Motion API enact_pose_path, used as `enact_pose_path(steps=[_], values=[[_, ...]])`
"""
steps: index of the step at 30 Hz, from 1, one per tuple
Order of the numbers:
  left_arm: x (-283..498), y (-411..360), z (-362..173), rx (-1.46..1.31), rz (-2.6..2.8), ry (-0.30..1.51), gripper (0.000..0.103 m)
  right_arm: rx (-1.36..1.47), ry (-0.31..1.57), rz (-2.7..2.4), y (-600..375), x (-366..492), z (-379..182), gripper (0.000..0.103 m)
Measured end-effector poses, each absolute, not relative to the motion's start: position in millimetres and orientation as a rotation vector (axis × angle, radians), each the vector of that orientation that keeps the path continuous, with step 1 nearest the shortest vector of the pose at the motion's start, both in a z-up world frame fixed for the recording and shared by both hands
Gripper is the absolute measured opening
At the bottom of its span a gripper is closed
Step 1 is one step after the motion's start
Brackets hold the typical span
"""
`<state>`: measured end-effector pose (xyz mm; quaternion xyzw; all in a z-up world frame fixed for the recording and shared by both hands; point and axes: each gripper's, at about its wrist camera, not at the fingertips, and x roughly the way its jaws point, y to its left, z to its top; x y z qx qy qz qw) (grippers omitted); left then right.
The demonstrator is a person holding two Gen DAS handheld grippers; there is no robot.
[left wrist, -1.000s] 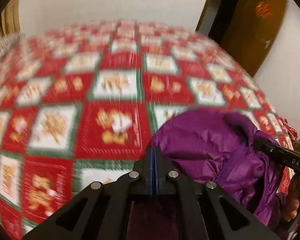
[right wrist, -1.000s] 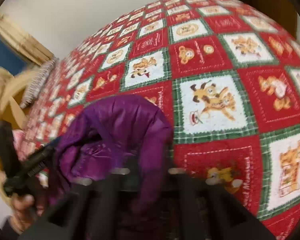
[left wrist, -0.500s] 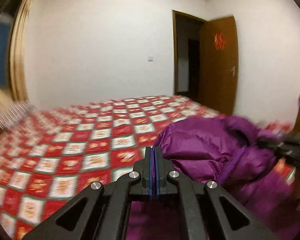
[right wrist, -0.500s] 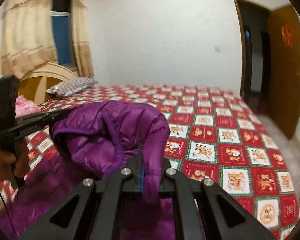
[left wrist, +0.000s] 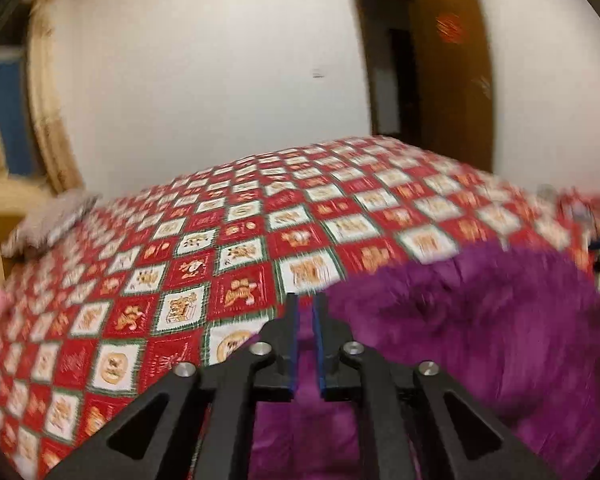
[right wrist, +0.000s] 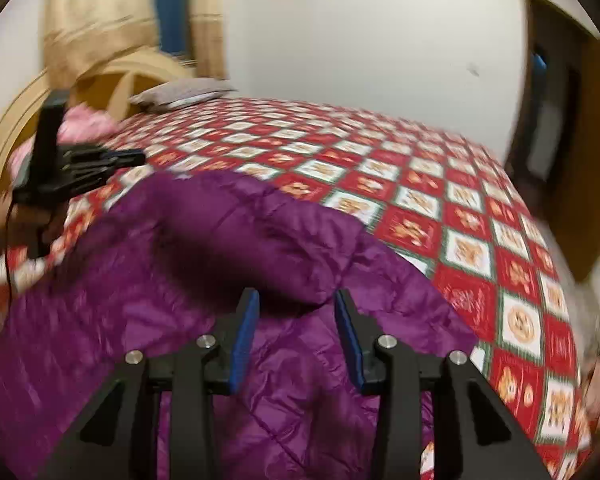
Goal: Fold large clothes
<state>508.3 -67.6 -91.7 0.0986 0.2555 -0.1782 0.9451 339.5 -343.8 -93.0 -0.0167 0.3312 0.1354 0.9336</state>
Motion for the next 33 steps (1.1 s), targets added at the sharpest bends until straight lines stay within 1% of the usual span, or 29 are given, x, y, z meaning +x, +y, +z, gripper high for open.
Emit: enact_pose_path(steps=[1, 3, 5, 8, 10, 12, 14, 17, 21, 23, 26, 28, 30, 33], values=[[513.8, -69.4, -89.2, 0.160, -0.351, 0.535, 0.056, 0.010, 0.674, 0.245, -344.3, 346.0, -86.5, 0.043], [508.8, -76.5, -90.5, 0.131, -0.327, 0.554, 0.092, 0.043, 0.678, 0.228, -334.5, 356.9, -77.4, 0.043], [504.1, -87.4, -102.7, 0.122, -0.339, 0.585, 0.092, 0.007, 0.684, 0.215, -313.1, 364.5, -78.2, 0.043], [491.0, -103.6, -133.3, 0.133, -0.343, 0.688, 0.092, -0.006, 0.718, 0.258, -287.7, 370.2, -93.8, 0.043], [476.5, -115.7, -156.1, 0.159, -0.348, 0.751, 0.092, -0.049, 0.777, 0.283, -271.7, 373.6, -114.2, 0.043], [463.6, -127.5, -172.0, 0.184, -0.375, 0.789, 0.092, -0.152, 0.830, 0.264, -259.6, 371.9, -137.6, 0.043], [451.5, -141.6, -181.4, 0.231, -0.393, 0.784, 0.092, -0.217, 0.892, 0.208, -261.1, 369.0, -159.2, 0.039], [442.0, -159.0, -186.0, 0.282, -0.432, 0.782, 0.092, -0.220, 0.941, 0.156, -278.6, 361.1, -179.1, 0.039], [439.2, -159.7, -176.3, 0.299, -0.432, 0.774, 0.092, -0.195, 0.956, 0.132, -292.0, 357.3, -177.5, 0.038], [436.2, -147.4, -156.8, 0.252, -0.410, 0.722, 0.092, -0.181, 0.951, 0.115, -291.4, 352.5, -167.5, 0.038], [435.9, -131.2, -135.4, 0.171, -0.376, 0.659, 0.092, -0.089, 0.869, 0.123, -291.0, 341.0, -140.6, 0.039], [442.8, -131.0, -142.0, 0.147, -0.351, 0.700, 0.092, -0.040, 0.830, 0.135, -284.8, 339.4, -133.2, 0.039], [446.2, -137.5, -158.9, 0.164, -0.338, 0.739, 0.092, -0.029, 0.826, 0.138, -273.8, 343.3, -138.1, 0.039], [444.7, -147.9, -189.7, 0.240, -0.305, 0.770, 0.092, 0.009, 0.881, 0.132, -266.1, 355.7, -169.1, 0.039]])
